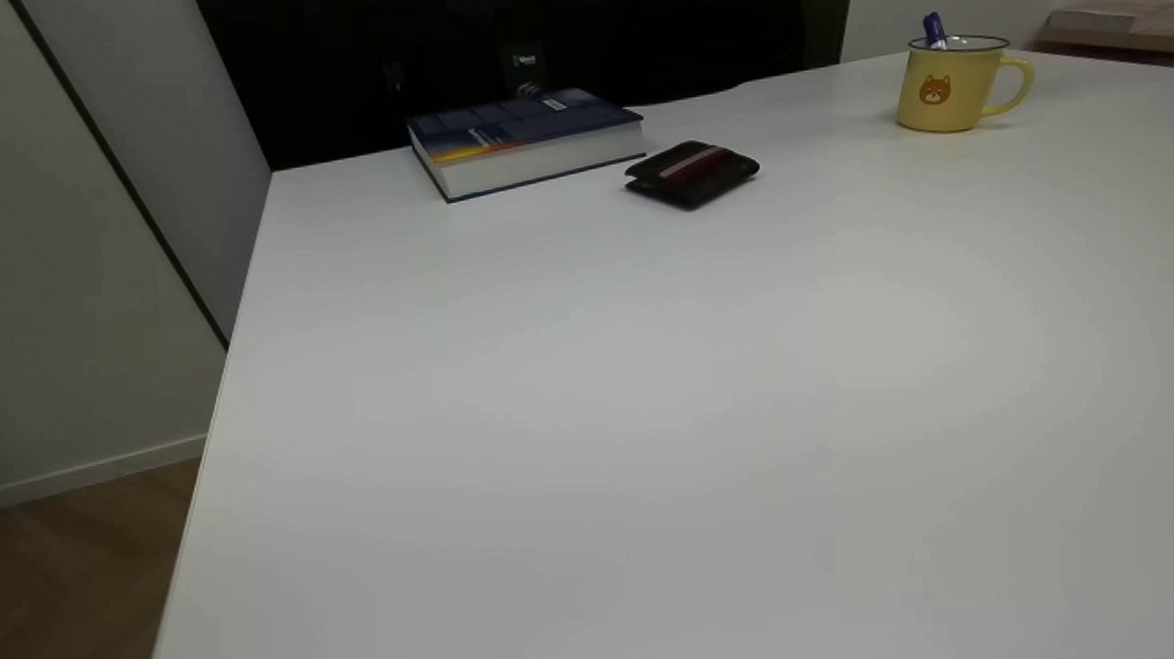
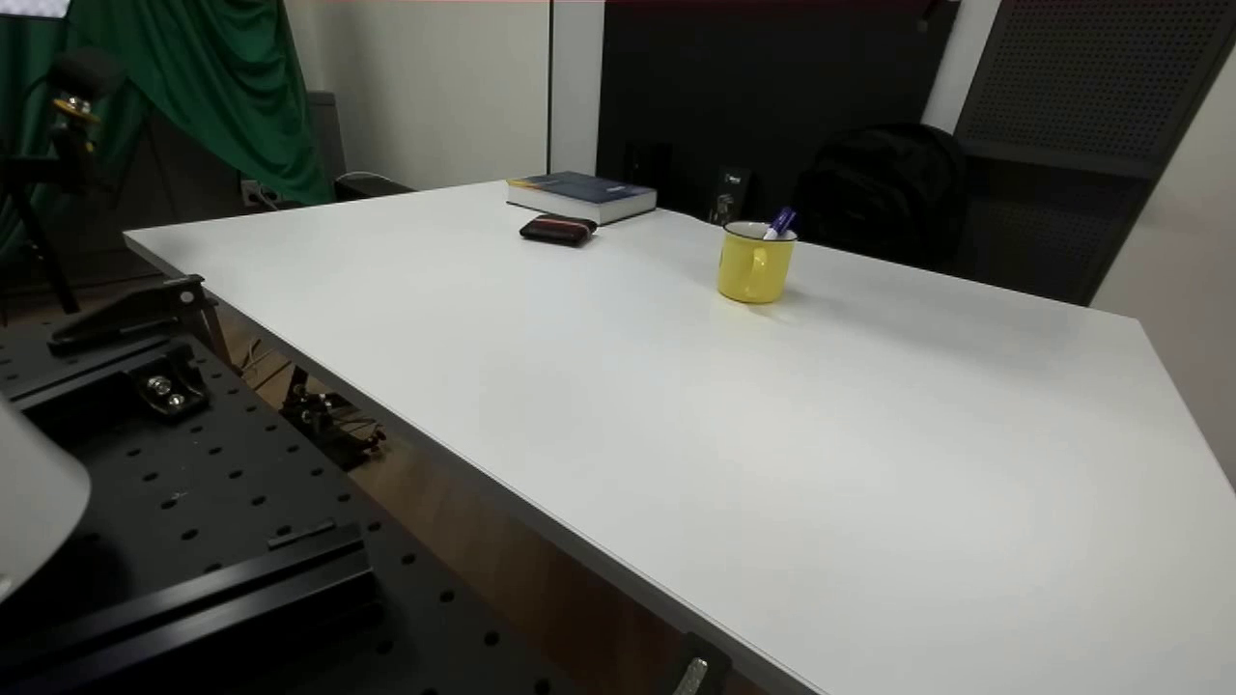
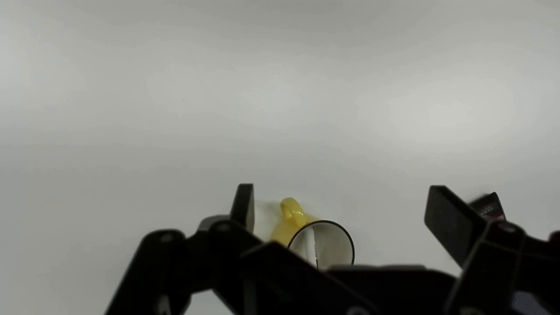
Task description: Take the marker out of the mug and put it on the table
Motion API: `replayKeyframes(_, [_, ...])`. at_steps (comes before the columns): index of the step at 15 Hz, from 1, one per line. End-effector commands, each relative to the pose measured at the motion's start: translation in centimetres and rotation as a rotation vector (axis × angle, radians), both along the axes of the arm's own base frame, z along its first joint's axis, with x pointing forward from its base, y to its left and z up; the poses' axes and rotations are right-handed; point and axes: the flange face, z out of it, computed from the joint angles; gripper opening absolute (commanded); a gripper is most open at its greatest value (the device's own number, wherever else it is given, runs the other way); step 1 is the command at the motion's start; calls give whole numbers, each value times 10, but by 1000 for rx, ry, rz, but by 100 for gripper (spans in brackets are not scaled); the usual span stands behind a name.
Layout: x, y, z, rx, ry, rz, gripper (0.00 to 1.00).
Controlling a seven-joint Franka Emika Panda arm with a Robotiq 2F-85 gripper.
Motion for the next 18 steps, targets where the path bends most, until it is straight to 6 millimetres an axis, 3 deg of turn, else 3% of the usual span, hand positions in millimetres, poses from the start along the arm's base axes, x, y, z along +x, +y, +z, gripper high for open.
replayKeyframes(1, [0, -1, 1, 0, 1, 0, 100])
replayKeyframes(6, [8, 4, -9, -1, -66, 38, 100])
replayKeyframes(11, [18, 6, -31, 16, -99, 73, 100])
replayKeyframes(18, [43, 8, -88, 21, -65, 73, 100])
